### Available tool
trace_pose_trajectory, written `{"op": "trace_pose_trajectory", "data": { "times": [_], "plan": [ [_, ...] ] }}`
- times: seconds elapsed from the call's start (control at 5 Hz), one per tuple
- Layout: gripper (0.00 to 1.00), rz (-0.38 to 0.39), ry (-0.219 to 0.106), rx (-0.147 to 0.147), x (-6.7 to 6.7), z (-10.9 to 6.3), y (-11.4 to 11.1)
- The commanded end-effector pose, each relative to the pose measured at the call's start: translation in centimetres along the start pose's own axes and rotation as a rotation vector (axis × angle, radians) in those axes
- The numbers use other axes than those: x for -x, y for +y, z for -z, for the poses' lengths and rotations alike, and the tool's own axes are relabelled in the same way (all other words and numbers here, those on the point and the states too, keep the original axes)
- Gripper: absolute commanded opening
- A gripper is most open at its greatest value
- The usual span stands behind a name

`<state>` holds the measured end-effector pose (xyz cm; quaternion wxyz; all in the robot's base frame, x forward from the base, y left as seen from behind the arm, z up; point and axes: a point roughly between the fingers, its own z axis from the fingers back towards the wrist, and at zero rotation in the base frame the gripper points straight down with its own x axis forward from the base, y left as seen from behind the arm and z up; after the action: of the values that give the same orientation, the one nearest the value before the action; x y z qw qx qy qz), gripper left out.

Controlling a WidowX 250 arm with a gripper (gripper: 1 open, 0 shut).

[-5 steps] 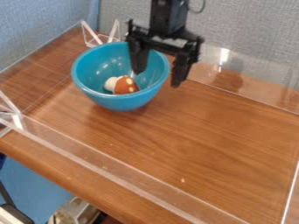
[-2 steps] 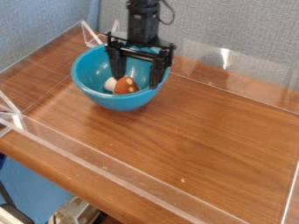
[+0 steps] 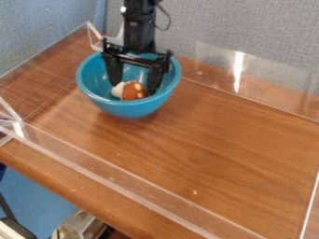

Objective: Remove the mushroom from inside the blue bowl and put it on the table

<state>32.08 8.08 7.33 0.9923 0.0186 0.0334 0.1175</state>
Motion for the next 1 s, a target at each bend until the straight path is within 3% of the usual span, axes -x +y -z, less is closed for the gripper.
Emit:
{"op": "trace_pose_trajectory", "data": {
  "times": [0.0, 0.2, 0.8],
  "plan": [
    [1.00, 0.032, -0.039, -0.010, -1.1, -1.3, 0.5],
    [1.00, 0.076, -0.039, -0.015, -1.8, -1.3, 0.4],
    [1.00, 0.073, -0.038, -0.024, -2.6, -0.4, 0.9]
  ]
}}
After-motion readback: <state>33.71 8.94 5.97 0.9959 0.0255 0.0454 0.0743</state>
